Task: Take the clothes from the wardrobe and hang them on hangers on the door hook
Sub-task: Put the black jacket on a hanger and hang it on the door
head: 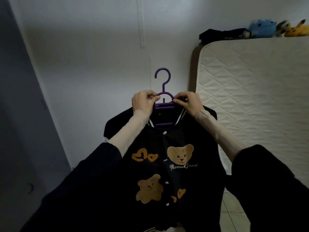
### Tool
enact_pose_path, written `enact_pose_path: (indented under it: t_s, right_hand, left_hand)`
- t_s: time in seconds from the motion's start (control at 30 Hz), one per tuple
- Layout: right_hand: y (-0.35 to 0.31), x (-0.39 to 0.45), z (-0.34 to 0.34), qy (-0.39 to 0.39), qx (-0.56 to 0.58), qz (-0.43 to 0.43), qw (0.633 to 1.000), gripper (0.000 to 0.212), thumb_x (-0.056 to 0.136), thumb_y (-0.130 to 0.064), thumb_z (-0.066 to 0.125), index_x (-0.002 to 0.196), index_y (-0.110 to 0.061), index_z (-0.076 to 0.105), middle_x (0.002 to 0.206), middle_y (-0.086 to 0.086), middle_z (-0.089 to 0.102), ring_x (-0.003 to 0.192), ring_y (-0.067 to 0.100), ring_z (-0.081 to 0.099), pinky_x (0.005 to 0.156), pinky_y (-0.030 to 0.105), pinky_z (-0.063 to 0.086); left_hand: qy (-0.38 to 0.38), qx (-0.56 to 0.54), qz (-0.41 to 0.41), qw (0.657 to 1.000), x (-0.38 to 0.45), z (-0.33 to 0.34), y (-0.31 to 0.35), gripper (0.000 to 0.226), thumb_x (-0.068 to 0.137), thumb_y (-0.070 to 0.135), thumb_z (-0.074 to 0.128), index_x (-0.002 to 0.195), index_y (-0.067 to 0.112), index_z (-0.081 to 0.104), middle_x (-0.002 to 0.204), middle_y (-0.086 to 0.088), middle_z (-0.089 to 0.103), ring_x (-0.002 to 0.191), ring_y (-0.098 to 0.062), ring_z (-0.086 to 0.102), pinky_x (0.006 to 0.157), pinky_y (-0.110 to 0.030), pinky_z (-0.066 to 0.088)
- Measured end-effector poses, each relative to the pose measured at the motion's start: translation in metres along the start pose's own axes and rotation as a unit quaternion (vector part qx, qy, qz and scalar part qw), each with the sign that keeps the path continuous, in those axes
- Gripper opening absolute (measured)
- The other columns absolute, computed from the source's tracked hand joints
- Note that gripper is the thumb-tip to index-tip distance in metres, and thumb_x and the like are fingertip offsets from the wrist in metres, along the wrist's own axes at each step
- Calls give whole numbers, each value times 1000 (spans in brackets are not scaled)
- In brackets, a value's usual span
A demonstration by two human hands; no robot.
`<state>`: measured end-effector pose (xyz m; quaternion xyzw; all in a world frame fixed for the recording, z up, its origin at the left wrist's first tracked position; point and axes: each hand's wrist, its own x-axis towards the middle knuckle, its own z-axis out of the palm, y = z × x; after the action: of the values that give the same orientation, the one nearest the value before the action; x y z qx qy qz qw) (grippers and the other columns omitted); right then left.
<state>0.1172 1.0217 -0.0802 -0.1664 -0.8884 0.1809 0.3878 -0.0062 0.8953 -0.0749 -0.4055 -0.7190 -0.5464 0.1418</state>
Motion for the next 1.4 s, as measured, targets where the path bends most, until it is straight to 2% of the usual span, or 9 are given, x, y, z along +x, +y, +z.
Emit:
enact_pose_path:
  t_s: [0.17, 0.3, 0.47, 0.63, 0.73, 0.83, 1.13, 1.27, 1.4]
  right_hand:
    - [-10, 0, 11, -2, -31, -11, 999, 18, 91, -20, 54, 99, -7, 62, 99, 13, 62, 89, 19, 52, 81, 32, 39]
    - [-24, -3, 19, 25, -41, 11, 999, 19, 93, -24, 48, 103, -11, 59, 104, 9, 59, 100, 23, 50, 90, 42, 36]
    - [-40, -13, 13, 26, 8, -15, 1000, 18, 91, -28, 53, 99, -14, 60, 96, 5, 57, 97, 21, 51, 88, 41, 36]
    - [-60, -26, 8, 55, 30, -39, 997, 14, 91, -31, 53, 95, -18, 58, 87, -3, 51, 88, 14, 46, 87, 45, 40]
    - [-78, -38, 2, 72, 24, -56, 996, 17, 92, -32, 49, 100, -19, 57, 88, -3, 49, 90, 15, 45, 84, 39, 35]
    - [-104, -57, -3, 59, 28, -73, 995, 19, 94, -30, 45, 109, -22, 55, 92, -5, 47, 94, 10, 39, 83, 32, 25]
    - [-172, -108, 6, 29, 42, -145, 988, 22, 96, -29, 43, 114, -23, 55, 96, 0, 49, 102, 18, 44, 83, 32, 22]
    - [-209, -120, 15, 14, 66, -169, 983, 23, 96, -28, 43, 114, -22, 55, 100, 4, 52, 102, 19, 44, 83, 32, 22]
    - [-257, -132, 30, 5, 102, -194, 976, 22, 95, -29, 43, 112, -23, 56, 99, 3, 53, 101, 18, 44, 83, 31, 21]
  left_hand:
    - [-10, -53, -12, 998, 1, -12, -4, 16, 75, 19, 75, 86, 8, 74, 75, -3, 66, 69, -11, 56, 73, -21, 47]
    - [0, -85, -26, 996, 2, -23, -1, 15, 74, 15, 75, 87, 6, 73, 74, -1, 64, 68, -9, 56, 67, -11, 45]
    - [16, -94, -29, 995, -10, -41, 6, 15, 74, 13, 75, 86, 5, 73, 74, 0, 64, 65, -4, 55, 59, 0, 42]
    - [40, -85, -27, 995, -32, -61, 25, 15, 73, 12, 75, 87, 5, 74, 75, 0, 65, 68, -7, 58, 65, -6, 45]
    - [73, -48, -17, 996, -47, -78, 37, 15, 74, 17, 76, 86, 10, 74, 75, 3, 66, 71, -8, 59, 68, -11, 45]
    - [107, -15, -15, 994, -69, -96, 44, 11, 75, 21, 74, 86, 16, 74, 77, 5, 68, 74, -8, 62, 73, -20, 51]
    - [128, 37, -20, 991, -149, -172, 42, 8, 79, 22, 70, 86, 18, 70, 89, 6, 69, 93, -14, 61, 82, -26, 48]
    - [131, 90, -24, 987, -182, -215, 40, 6, 82, 19, 66, 87, 16, 67, 89, 5, 65, 88, -10, 58, 73, -11, 42]
    - [173, 157, -22, 972, -204, -265, 37, 3, 82, 24, 65, 83, 23, 62, 84, 7, 63, 84, -12, 57, 75, -22, 42]
